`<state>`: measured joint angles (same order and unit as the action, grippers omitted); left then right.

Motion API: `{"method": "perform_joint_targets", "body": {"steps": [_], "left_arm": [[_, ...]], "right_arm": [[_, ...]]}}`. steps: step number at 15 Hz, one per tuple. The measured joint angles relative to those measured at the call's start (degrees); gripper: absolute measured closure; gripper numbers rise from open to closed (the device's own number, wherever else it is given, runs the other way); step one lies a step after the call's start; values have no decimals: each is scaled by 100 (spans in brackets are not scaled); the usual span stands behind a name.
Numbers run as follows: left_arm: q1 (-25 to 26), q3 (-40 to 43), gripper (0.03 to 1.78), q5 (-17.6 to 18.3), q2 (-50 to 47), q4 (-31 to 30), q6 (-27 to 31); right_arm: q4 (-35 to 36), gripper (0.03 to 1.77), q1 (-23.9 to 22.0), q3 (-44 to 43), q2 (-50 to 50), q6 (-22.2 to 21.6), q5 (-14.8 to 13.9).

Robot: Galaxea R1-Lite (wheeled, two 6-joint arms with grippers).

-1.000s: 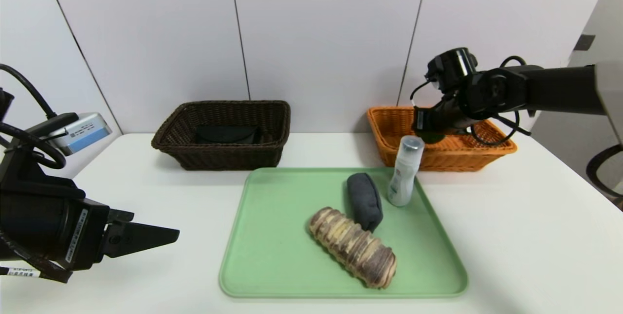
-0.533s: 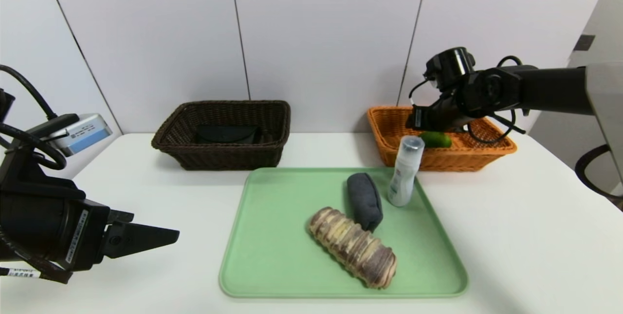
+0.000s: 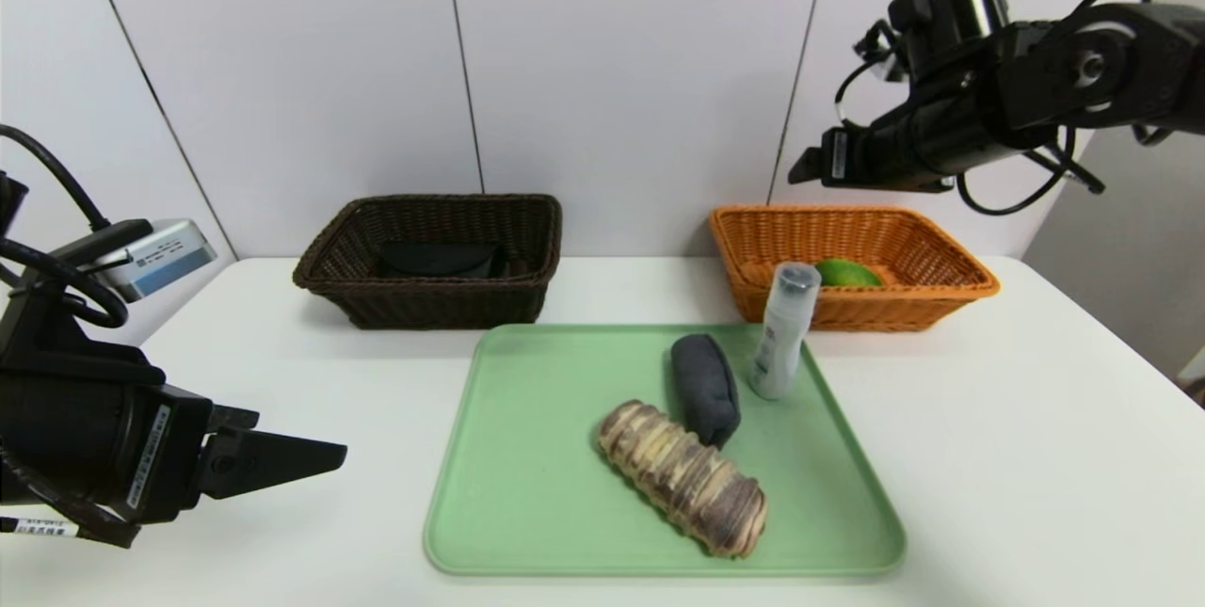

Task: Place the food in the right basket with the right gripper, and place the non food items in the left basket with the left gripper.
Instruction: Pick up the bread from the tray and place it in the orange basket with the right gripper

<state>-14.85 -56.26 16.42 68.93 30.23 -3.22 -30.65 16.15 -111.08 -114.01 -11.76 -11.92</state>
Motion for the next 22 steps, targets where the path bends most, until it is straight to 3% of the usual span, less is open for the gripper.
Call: {"method": "perform_joint_targets", "body": {"steps": [6, 10, 16, 22], "left_arm": [[-15, 0, 12, 2, 0, 0, 11], [-44, 0, 12, 0, -2, -2, 6], [-44, -13, 12, 2, -18, -2, 11], [-59, -2, 12, 2, -21, -5, 6]], "right_arm": [[-140, 13, 713, -39, 1167, 28, 57], [-302, 12, 1469, 46, 1654, 24, 158], [-286, 11, 2903, 896, 1936, 24, 115], [-295, 11, 3517, 1629, 1764, 48, 101]]}}
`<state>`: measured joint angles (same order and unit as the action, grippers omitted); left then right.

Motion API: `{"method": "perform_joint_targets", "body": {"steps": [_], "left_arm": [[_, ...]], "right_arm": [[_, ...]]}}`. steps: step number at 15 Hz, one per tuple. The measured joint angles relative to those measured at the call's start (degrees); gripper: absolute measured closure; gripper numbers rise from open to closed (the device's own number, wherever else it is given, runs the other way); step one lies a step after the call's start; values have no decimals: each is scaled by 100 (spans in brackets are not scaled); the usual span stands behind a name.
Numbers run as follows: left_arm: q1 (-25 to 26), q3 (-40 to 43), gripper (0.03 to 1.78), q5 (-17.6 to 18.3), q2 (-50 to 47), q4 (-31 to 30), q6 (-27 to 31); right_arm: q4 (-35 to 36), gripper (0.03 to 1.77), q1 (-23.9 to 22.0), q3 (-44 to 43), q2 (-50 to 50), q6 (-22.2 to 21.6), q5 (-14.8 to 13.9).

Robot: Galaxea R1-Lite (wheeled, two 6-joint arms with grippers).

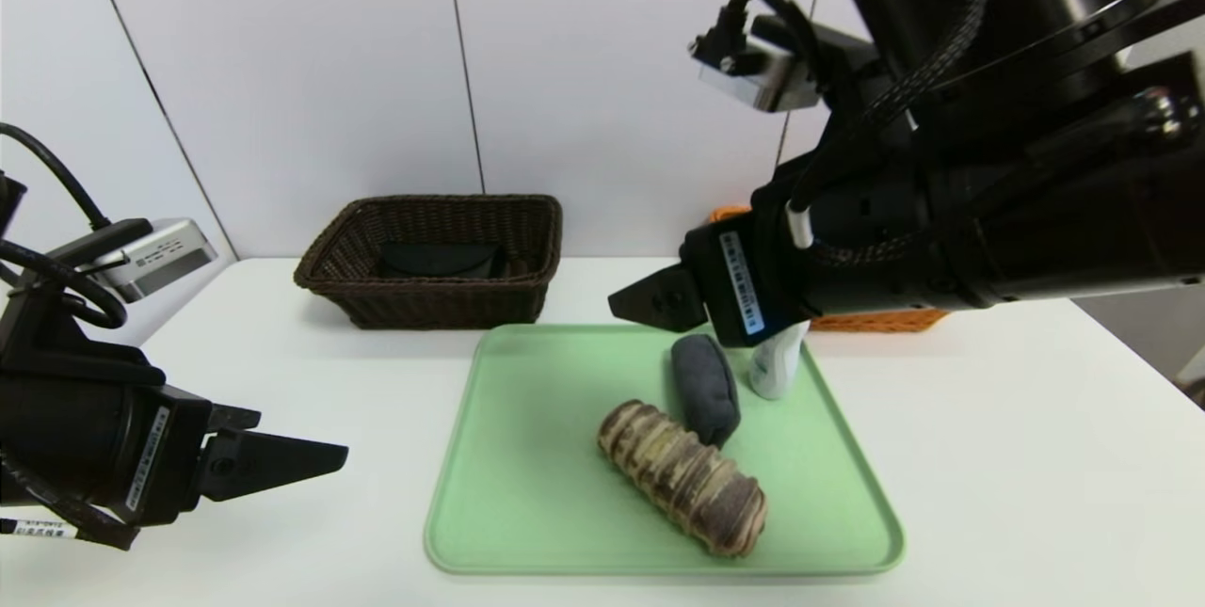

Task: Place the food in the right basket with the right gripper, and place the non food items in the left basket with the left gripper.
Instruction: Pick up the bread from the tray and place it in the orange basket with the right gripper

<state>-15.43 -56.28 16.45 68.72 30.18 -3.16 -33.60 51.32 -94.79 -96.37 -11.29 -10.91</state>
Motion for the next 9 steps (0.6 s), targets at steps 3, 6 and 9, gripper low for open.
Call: {"method": "perform_joint_targets", "body": {"steps": [3, 6, 9], "left_arm": [[-11, -5, 12, 0, 0, -1, 2], [-13, -11, 12, -2, 2, -4, 2], [-13, -11, 12, 0, 5, -91, -4]], "right_arm": [[2, 11, 29, 257, -319, 21, 6], [15, 11, 33, 375, -759, 5, 6], [35, 11, 33, 430, -1182, -17, 17]]}}
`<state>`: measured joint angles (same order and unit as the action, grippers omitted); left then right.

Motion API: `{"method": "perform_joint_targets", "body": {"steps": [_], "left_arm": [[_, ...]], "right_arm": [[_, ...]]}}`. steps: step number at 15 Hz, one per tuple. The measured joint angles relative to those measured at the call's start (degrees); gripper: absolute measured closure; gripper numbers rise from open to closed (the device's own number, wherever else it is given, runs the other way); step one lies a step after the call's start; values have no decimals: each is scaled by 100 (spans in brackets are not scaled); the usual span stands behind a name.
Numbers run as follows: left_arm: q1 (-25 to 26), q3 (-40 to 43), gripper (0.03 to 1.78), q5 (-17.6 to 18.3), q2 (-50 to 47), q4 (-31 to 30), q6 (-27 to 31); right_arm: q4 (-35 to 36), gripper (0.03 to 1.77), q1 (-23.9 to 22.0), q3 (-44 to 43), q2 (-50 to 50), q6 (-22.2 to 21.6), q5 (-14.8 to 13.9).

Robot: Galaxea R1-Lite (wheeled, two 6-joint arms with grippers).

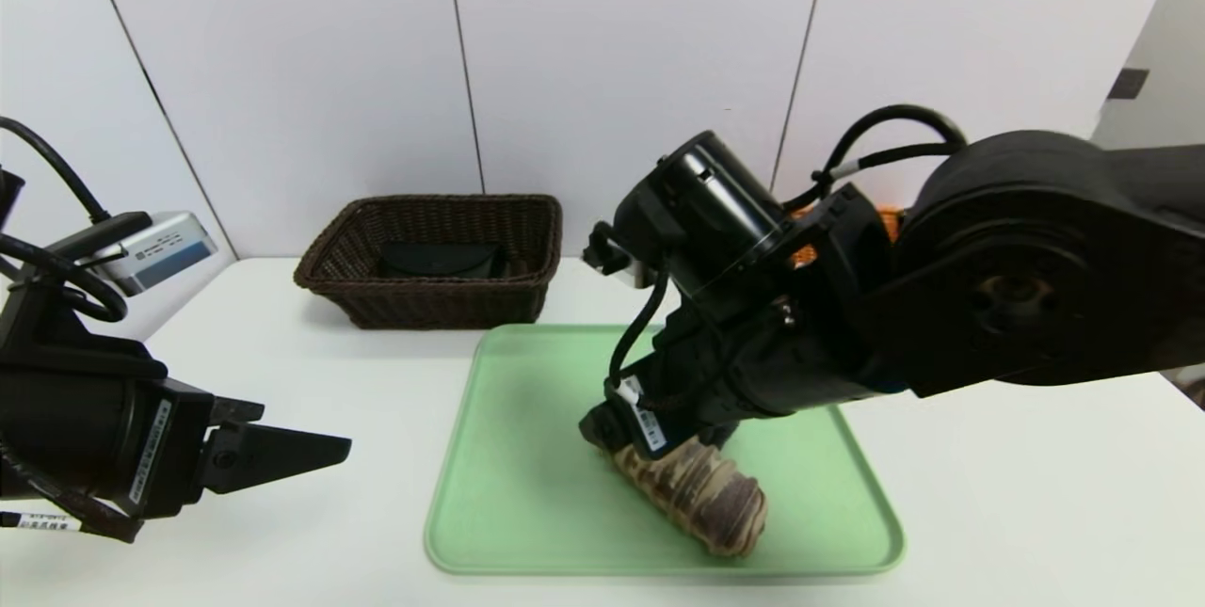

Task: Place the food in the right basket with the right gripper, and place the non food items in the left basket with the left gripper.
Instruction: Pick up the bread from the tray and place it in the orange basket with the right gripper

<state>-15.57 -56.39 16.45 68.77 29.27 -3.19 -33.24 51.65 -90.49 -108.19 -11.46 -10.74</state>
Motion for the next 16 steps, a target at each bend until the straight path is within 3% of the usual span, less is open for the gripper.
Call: {"method": "perform_joint_targets", "body": {"steps": [16], "left_arm": [[0, 33, 12, 0, -5, 0, 4]], "right_arm": [[196, 10, -133, 144, -1085, -37, 9]]}}
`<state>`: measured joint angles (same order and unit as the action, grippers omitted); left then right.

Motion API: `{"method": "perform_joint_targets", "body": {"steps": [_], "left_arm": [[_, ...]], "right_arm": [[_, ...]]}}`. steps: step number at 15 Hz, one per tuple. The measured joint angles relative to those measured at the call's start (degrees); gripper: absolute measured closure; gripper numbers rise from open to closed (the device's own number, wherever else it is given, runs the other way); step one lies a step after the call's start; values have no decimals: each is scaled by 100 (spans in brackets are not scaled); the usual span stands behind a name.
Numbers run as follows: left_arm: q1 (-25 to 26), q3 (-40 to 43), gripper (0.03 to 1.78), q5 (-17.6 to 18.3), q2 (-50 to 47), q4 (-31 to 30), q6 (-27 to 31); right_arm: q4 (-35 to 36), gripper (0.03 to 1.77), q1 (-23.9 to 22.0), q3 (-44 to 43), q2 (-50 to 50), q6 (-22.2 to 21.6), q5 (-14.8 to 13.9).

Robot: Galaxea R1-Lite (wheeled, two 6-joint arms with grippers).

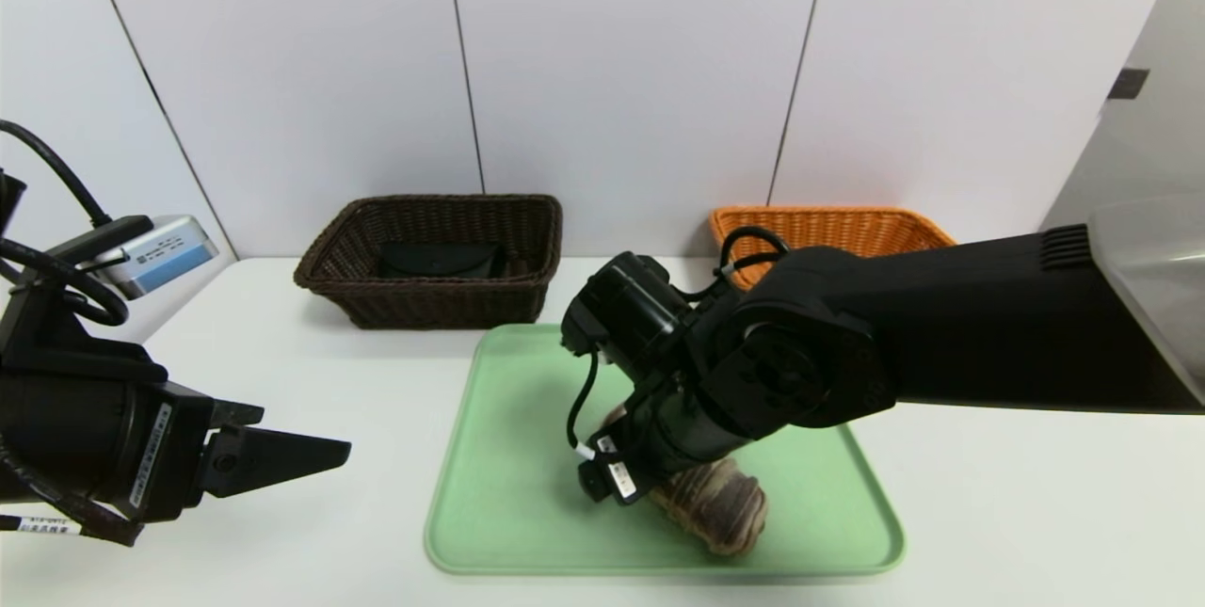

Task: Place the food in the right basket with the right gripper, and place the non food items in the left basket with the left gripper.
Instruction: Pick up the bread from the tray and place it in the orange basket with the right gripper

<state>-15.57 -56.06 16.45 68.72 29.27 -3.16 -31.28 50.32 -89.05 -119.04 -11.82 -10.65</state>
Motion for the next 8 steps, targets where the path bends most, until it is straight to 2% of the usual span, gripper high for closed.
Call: {"method": "perform_joint_targets", "body": {"steps": [1, 3, 5, 8], "left_arm": [[0, 0, 12, 0, -1, 0, 0], [0, 0, 12, -2, -1, 0, -4], [2, 0, 12, -7, -6, 0, -4], [6, 0, 12, -9, -6, 2, 2]], "right_arm": [[15, 17, -2, 5, -6, -2, 0], [20, 51, -11, 16, -15, -2, -1], [55, 78, -9, 33, -15, -2, -6], [78, 107, -9, 33, 61, -5, -12]]}}
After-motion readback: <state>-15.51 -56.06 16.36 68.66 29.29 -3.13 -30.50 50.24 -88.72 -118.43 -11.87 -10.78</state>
